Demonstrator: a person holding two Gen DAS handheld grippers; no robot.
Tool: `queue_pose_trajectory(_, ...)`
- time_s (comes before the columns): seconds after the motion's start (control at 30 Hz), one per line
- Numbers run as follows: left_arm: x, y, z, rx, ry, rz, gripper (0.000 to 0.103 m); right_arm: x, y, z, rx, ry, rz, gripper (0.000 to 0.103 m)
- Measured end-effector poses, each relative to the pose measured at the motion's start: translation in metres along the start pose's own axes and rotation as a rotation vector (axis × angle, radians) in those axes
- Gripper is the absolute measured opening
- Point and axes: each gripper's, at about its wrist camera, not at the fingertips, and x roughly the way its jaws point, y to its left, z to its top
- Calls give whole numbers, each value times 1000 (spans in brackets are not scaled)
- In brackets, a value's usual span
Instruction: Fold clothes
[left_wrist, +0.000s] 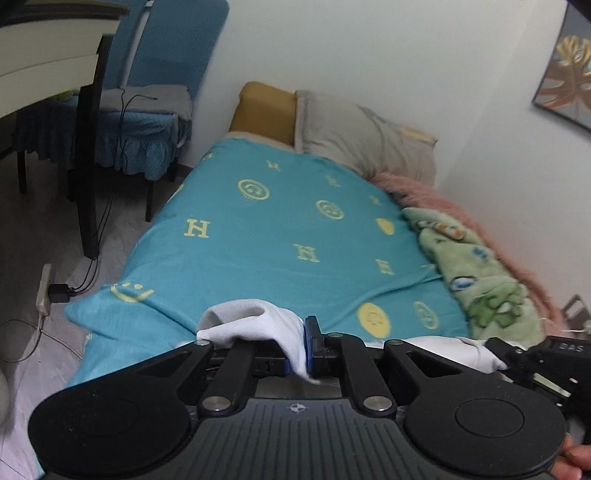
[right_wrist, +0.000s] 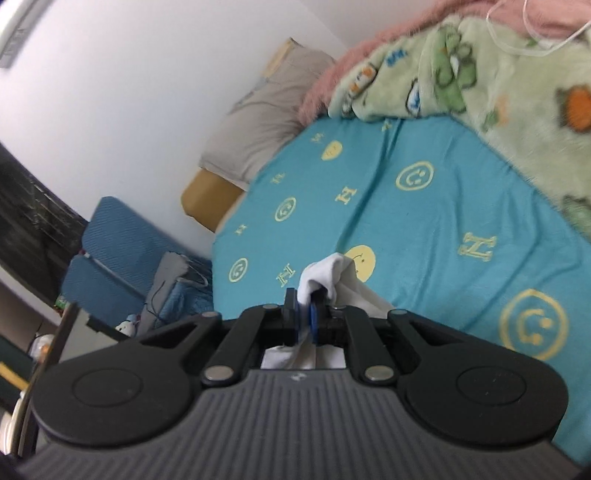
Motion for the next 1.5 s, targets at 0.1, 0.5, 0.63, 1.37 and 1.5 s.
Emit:
queue_pose_trajectory(0.1, 39, 13, 3, -9, 26, 7, 9, 29, -5, -2, -43, 21, -13, 10)
queue_pose_trajectory(0.5, 102, 29, -6, 52, 107, -71, 48, 81, -18, -9, -122, 86, -1, 81)
queue_pose_trajectory(0.63, 94, 18, -15, 135, 83, -98, 70, 81, -9, -20, -211, 140, 16, 80)
queue_pose_trajectory(1.37, 116, 10, -35, 273, 101, 20, 85, 135, 7, -56, -582, 205, -133, 54)
queue_pose_trajectory(1.5, 92, 5, -48, 301, 77, 48, 85, 115, 11, -54, -577, 207, -128, 54)
